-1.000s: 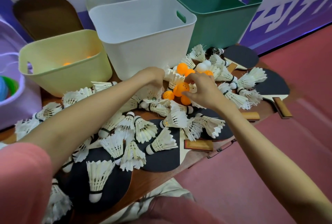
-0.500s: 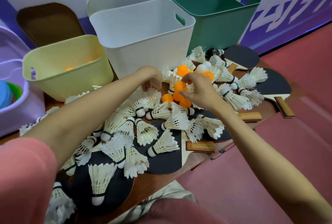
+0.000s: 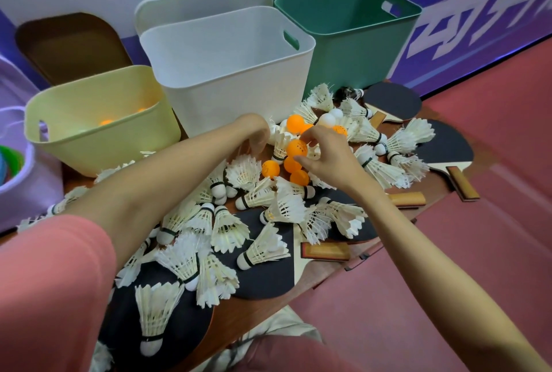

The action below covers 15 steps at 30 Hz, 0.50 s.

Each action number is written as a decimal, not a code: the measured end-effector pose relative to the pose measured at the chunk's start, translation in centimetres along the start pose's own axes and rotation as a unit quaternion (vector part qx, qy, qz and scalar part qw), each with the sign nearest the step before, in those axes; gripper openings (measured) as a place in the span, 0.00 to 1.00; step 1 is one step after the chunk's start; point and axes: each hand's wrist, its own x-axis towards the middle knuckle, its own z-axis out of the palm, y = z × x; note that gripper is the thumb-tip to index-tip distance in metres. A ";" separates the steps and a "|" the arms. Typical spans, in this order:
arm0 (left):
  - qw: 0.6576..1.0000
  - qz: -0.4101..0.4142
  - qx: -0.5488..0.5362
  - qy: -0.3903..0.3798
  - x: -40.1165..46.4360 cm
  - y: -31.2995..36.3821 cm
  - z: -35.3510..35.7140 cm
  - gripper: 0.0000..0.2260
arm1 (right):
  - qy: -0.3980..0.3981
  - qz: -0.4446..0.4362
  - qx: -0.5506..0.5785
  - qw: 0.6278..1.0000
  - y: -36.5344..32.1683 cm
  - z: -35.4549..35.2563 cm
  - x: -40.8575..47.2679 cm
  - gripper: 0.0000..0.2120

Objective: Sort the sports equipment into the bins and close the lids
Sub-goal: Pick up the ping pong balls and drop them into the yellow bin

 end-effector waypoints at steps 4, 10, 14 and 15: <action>0.999 0.024 -0.049 -0.004 0.3 -0.5 0.0 0.22 | 0.001 0.000 0.000 1.000 -0.2 0.3 -0.1 0.16; 0.981 0.106 -0.125 0.107 0.1 -2.9 0.0 0.17 | -0.005 -0.007 0.002 1.000 -0.6 0.7 0.2 0.16; 0.945 0.161 -0.174 0.225 -0.7 -4.6 0.6 0.16 | 0.007 -0.009 0.016 1.000 -1.1 0.6 0.4 0.15; 0.933 0.174 -0.200 0.246 -0.9 -4.9 0.9 0.17 | 0.012 -0.009 0.021 1.000 -1.2 0.6 0.4 0.15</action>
